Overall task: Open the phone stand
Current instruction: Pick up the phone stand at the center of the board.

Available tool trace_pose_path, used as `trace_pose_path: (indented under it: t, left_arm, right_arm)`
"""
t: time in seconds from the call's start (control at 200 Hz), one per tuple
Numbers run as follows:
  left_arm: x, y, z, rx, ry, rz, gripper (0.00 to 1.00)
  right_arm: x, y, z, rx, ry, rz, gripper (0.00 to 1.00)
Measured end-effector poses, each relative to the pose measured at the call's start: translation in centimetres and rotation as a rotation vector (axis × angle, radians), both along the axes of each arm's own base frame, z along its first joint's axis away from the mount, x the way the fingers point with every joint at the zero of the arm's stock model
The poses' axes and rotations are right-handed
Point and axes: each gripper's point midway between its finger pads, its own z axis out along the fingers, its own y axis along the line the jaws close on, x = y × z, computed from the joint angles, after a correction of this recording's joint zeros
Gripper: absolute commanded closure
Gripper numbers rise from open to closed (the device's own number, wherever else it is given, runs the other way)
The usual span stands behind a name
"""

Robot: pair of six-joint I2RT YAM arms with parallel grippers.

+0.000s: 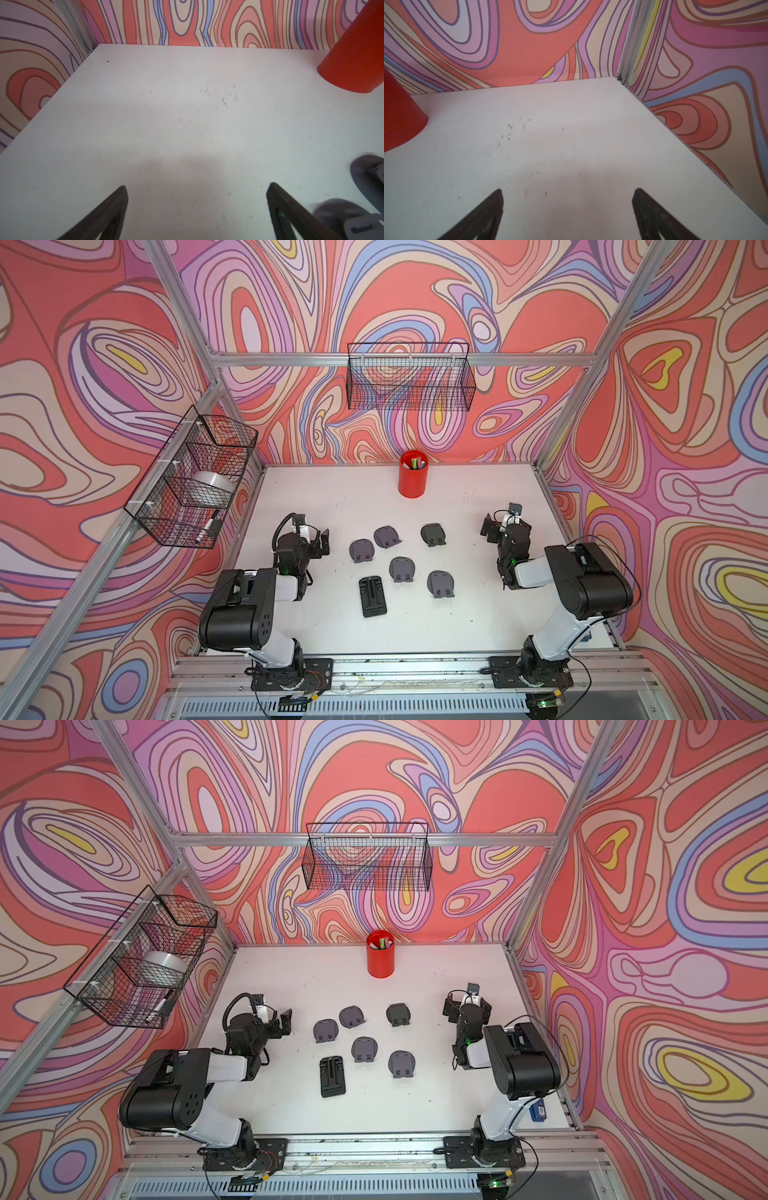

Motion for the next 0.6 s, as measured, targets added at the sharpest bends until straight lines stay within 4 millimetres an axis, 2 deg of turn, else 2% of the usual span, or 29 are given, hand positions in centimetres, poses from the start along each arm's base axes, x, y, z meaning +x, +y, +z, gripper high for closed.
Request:
trace_pose_path:
  t: [0.601]
  left_arm:
    - [0.12, -0.04, -0.01, 0.001, 0.006, -0.003, 0.0]
  right_arm:
    - [-0.04, 0.0, -0.05, 0.0, 0.002, 0.0, 0.01]
